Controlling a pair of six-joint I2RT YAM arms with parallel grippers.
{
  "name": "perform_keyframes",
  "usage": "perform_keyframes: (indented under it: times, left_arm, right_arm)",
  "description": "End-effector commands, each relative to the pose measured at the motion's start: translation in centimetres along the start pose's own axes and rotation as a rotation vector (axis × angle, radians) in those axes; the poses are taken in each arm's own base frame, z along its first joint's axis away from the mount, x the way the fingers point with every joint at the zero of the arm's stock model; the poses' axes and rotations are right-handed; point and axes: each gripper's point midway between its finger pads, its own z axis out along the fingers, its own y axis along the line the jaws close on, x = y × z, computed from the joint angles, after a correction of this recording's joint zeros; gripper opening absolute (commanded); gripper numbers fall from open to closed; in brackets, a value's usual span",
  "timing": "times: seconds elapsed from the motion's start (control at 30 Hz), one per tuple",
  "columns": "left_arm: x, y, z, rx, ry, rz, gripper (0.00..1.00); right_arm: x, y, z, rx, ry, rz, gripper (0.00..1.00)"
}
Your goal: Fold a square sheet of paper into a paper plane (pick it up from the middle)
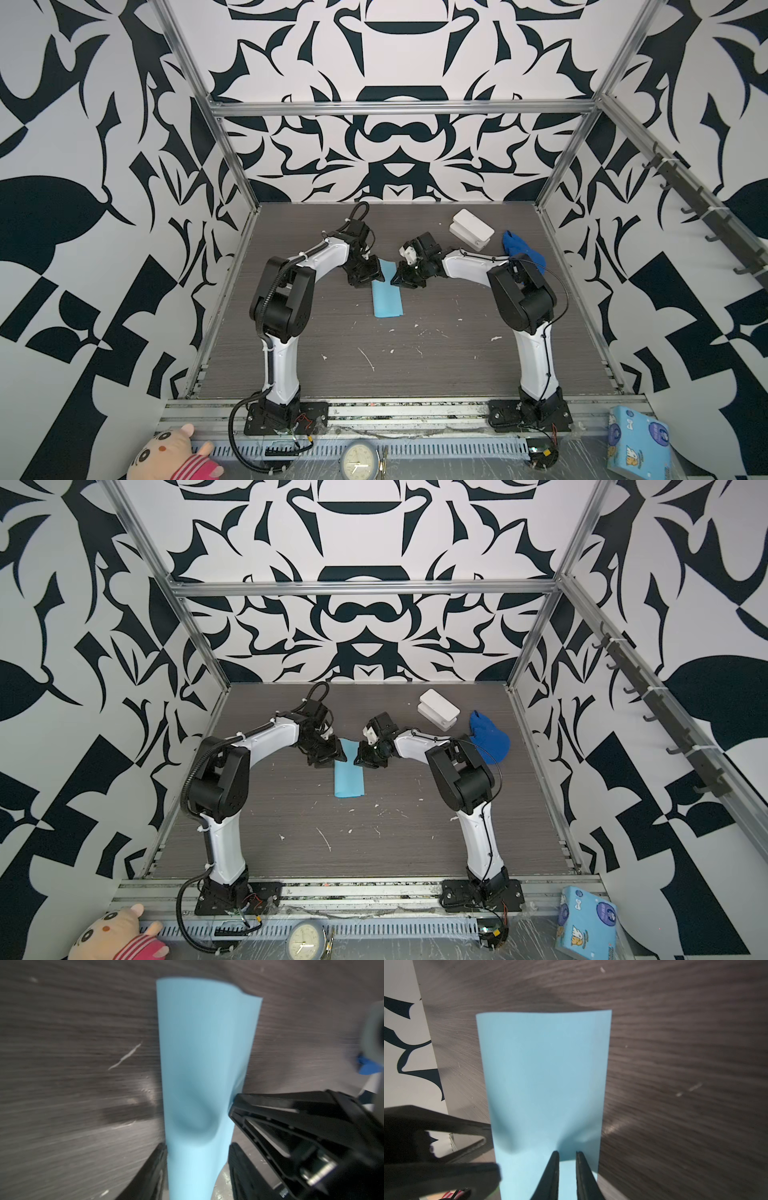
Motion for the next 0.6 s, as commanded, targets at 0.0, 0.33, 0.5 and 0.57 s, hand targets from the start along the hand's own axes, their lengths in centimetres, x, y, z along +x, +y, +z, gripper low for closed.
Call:
perform_keyframes:
  times: [0.0, 0.33, 0.5, 0.57]
  left_arm:
    - [1.0, 1.8, 0.6, -0.091, 0.048, -0.031, 0.48]
    - [1.2, 2.4, 0.6, -0.096, 0.053, 0.005, 0.42]
    - [1.3, 2.7, 0.9, -0.103, 0.051, -0.009, 0.4]
    - [1.3, 2.9, 0.9, -0.105, 0.048, -0.013, 0.4]
  right_arm:
    - [-1.0, 1.5, -0.6, -0.025, -0.026, -0.013, 0.2]
    - [-1.8, 3.6, -2.8, -0.082, -0.096, -0.056, 0.28]
    - [-1.9, 3.5, -2.7, -0.088, -0.106, -0.051, 0.28]
    - [-2.0, 3.3, -2.6, -0.084, -0.11, -0.046, 0.27]
